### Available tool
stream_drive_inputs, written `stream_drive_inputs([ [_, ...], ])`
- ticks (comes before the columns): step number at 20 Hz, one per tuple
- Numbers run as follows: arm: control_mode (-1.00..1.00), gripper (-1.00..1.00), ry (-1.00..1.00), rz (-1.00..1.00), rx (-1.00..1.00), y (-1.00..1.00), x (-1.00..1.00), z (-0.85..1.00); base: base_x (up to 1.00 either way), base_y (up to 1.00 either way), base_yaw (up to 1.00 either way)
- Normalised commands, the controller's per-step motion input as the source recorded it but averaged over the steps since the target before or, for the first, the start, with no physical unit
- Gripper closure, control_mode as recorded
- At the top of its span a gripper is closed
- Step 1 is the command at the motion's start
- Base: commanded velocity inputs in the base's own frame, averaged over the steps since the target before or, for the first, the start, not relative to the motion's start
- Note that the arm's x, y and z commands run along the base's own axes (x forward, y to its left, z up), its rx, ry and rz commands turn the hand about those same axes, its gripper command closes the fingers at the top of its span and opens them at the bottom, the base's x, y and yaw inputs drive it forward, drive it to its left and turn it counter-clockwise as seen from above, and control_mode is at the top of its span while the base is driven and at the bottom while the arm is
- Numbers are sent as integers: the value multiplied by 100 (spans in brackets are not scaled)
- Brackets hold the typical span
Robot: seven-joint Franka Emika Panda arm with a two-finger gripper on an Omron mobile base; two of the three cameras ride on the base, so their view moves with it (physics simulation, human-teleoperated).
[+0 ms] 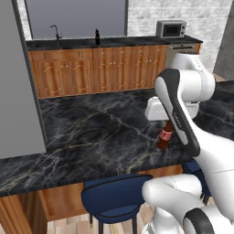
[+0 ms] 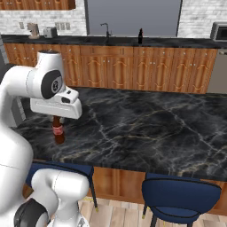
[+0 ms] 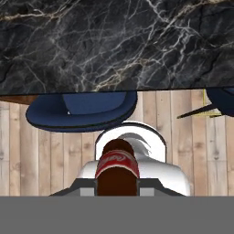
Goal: Place the large bottle from the dining counter next to the other large bottle outside the sink, and place the small bottle from the dining counter next to the other small bottle inside the sink.
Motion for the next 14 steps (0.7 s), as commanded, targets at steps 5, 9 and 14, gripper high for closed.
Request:
stream_drive_inputs([
  [5,-100,100,-1,0,0,0,-27,10,0,0,0],
  [9,-100,100,0,0,0,0,0,0,0,0,0],
  [14,-100,100,0,0,0,0,0,0,0,0,0],
])
